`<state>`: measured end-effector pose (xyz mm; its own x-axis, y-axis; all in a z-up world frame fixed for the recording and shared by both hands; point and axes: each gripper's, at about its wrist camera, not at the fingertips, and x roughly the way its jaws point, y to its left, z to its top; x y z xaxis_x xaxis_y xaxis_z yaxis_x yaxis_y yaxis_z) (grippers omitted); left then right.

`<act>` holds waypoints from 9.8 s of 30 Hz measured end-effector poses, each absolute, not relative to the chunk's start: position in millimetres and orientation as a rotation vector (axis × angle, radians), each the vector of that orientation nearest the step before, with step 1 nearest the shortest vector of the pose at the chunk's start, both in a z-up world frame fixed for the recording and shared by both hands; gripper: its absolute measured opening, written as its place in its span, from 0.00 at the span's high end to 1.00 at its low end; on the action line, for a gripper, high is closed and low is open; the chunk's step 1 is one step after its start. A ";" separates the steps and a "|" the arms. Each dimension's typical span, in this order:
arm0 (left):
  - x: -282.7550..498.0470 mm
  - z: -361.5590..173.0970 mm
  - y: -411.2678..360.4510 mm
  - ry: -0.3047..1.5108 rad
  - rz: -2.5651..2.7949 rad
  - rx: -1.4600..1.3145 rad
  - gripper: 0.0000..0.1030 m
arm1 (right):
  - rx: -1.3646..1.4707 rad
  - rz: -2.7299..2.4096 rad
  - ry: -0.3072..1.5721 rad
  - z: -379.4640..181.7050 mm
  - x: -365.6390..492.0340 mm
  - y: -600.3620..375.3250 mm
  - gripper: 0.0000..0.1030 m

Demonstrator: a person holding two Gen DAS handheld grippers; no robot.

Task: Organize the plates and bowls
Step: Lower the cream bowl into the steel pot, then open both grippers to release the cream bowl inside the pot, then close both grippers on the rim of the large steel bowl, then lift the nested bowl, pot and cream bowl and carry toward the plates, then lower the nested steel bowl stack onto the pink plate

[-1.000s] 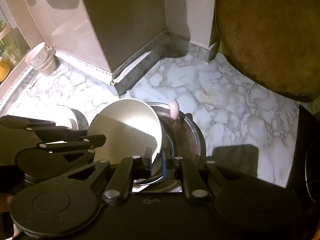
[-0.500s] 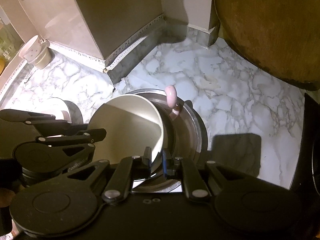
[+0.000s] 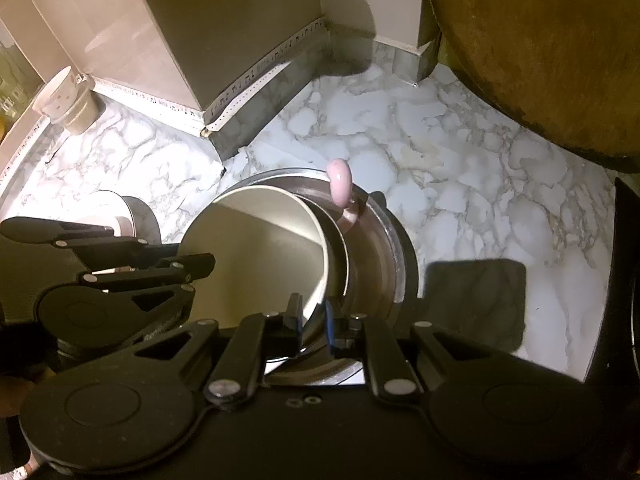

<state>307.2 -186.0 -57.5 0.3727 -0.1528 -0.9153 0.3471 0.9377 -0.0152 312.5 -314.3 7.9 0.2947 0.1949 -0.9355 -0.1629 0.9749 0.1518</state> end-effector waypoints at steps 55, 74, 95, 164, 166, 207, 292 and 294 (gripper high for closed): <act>293.7 -24.2 -138.4 1.082 -0.392 0.040 0.88 | 0.071 0.254 1.150 35.8 276.2 -326.8 0.64; 304.3 -26.5 -108.7 1.056 -0.349 -0.022 0.27 | 0.118 0.217 1.127 31.0 265.3 -345.7 0.25; 356.2 -76.7 -102.5 1.117 -0.300 -0.016 0.27 | 0.213 0.154 1.216 -24.4 270.9 -384.0 0.22; 340.3 -84.6 -111.9 1.265 -0.316 -0.246 0.88 | 0.288 0.194 1.293 -36.7 297.3 -370.1 0.86; 338.5 -77.3 -109.3 1.261 -0.314 -0.238 0.88 | 0.297 0.199 1.299 -30.1 296.7 -368.4 0.86; 281.7 19.2 46.1 1.127 -0.063 -0.318 0.88 | 0.135 0.463 1.219 45.2 301.2 -217.5 0.86; 273.9 -70.5 128.6 1.238 0.060 -0.344 0.88 | 0.074 0.511 1.411 -27.4 313.0 -121.9 0.79; 273.5 -70.4 128.5 1.236 0.059 -0.346 0.88 | 0.076 0.508 1.405 -26.6 312.4 -121.8 0.79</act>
<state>273.5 128.5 -70.4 0.3340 -0.1422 -0.9318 -0.2300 0.9464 -0.2268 312.4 -121.8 -26.6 0.0768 0.3829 -0.9206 -0.2948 0.8908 0.3459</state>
